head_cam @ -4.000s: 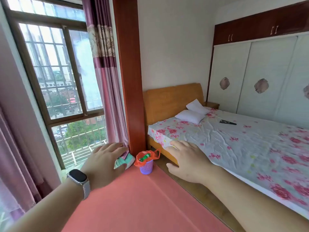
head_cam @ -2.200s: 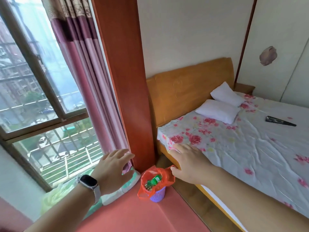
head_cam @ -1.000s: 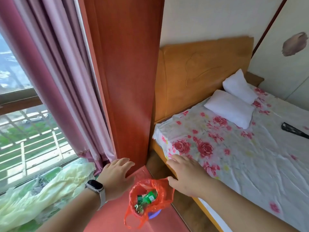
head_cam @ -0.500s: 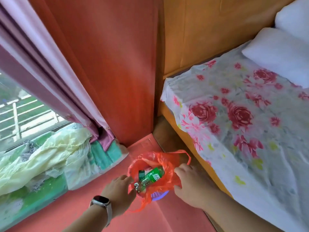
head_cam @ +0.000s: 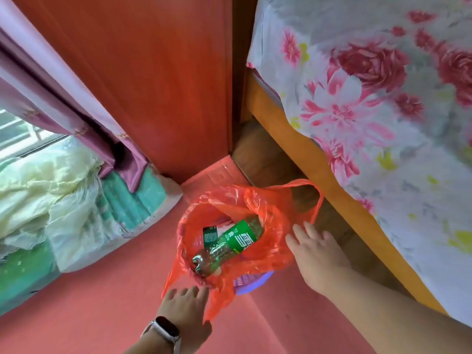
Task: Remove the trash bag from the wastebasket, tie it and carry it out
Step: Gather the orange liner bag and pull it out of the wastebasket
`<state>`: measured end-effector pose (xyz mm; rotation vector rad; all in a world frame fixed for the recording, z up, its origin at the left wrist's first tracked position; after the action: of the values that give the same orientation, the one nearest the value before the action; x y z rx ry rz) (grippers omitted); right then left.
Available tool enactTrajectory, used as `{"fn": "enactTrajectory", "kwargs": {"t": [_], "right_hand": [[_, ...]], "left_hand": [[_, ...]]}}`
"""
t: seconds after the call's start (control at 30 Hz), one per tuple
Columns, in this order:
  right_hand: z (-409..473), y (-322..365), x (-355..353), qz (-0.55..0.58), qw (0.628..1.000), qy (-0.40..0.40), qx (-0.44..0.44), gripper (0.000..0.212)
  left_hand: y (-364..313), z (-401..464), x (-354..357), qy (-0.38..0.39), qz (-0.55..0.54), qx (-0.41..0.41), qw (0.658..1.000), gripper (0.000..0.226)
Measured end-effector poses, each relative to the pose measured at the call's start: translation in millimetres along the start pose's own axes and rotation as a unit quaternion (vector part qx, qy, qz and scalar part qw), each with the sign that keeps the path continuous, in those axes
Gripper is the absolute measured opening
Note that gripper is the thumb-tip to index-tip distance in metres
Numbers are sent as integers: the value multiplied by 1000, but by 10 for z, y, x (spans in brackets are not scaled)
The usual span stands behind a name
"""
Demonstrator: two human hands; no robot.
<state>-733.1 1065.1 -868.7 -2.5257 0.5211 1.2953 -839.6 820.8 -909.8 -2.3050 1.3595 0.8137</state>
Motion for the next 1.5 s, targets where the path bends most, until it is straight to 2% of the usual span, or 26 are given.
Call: {"fn": "enactTrajectory", "kwargs": {"t": [0.13, 0.3, 0.43, 0.5, 0.63, 0.83, 0.93, 1.07, 1.2, 1.3, 1.4, 1.5], "right_hand": [[204, -14, 174, -21, 1000, 13, 19, 62], [360, -30, 256, -5, 999, -9, 37, 37], [368, -44, 272, 16, 1000, -3, 21, 36], [344, -46, 254, 28, 1000, 4, 10, 35], [278, 67, 258, 53, 998, 15, -39, 24], [319, 106, 250, 76, 997, -27, -12, 20], [310, 127, 221, 94, 995, -32, -24, 17], [218, 182, 50, 135, 989, -36, -56, 14], [100, 195, -213, 191, 979, -49, -45, 34], [32, 195, -371, 207, 978, -22, -27, 27], [-25, 251, -561, 165, 984, -8, -61, 10], [-114, 269, -736, 115, 989, 40, -90, 22]], "left_hand": [[40, 130, 96, -19, -4, 0, 1000, 65], [52, 188, 109, -66, -56, 26, 996, 42], [142, 167, 36, -77, -26, 42, 996, 25], [230, 148, -20, -73, -11, 42, 996, 23], [413, 142, -161, -88, -59, 22, 994, 27], [411, 124, -405, -78, -69, 51, 993, 35], [391, 91, -468, -30, -12, 72, 997, 35], [439, 20, -600, -5, 27, 85, 996, 3], [526, -98, -870, -80, 15, 67, 994, 14], [560, -223, -1015, -97, -1, 64, 993, 33], [518, -380, -1203, -116, 19, 73, 990, 29], [462, -560, -1470, -167, 74, 98, 978, 30]]}}
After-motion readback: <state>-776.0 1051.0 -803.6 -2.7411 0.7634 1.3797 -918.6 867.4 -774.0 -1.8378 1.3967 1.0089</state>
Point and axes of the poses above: each hand's wrist, its own z-axis towards the middle knuckle, its own x-axis out of the palm, y = z × x, the point moved 6 cm from there along z, towards the middle knuckle, and after that the axes turned 6 degrees about z, right-handed, at the moved point
